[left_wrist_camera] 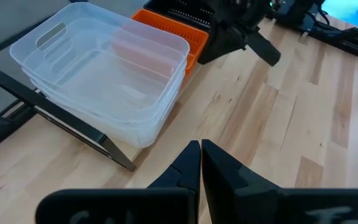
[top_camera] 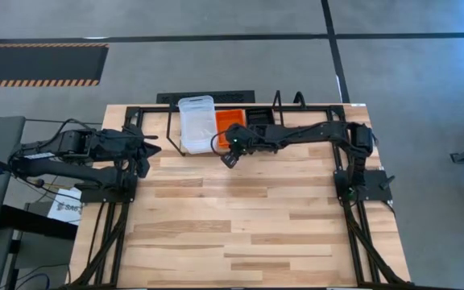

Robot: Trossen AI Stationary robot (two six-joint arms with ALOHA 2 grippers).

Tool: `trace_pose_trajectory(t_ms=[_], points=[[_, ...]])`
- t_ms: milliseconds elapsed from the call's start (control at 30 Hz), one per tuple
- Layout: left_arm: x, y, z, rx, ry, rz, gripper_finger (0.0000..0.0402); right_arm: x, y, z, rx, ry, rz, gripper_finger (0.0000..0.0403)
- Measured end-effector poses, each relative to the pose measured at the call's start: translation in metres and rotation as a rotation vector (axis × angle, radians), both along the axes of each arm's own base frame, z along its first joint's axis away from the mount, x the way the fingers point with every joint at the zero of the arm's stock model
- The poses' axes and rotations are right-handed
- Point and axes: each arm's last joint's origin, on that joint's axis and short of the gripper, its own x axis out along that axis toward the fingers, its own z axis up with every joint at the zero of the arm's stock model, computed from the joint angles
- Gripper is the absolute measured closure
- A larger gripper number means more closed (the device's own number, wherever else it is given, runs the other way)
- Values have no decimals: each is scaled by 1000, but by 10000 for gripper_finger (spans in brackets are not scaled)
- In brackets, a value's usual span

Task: Stack baskets on shelf by color
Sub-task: Adjust the bins on the shelf

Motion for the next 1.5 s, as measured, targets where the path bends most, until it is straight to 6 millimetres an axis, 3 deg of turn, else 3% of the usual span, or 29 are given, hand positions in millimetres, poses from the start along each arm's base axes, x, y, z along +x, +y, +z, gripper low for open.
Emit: trace_pose_trajectory(t_ms=[300, 633, 833, 1067, 1233, 1500], points=[[0, 0, 0, 7, 0, 8, 402, -1, -1, 5, -13, -19, 11, 403], [-1, 0, -1, 9, 19, 1, 401, 11, 22, 57, -58, -163, 117, 402], [-1, 0, -1, 10, 18, -5, 401, 9, 23, 45, -91, -57, 81, 402], [-1, 0, -1, 13, 21, -20, 401, 5, -6, 48, -122, -75, -10, 402], [-1, 0, -1, 13, 23, -31, 401, 13, -18, 31, -106, -78, -22, 403], [-1, -1, -1, 11, 26, -34, 401, 26, -21, 32, -108, -171, -11, 403]])
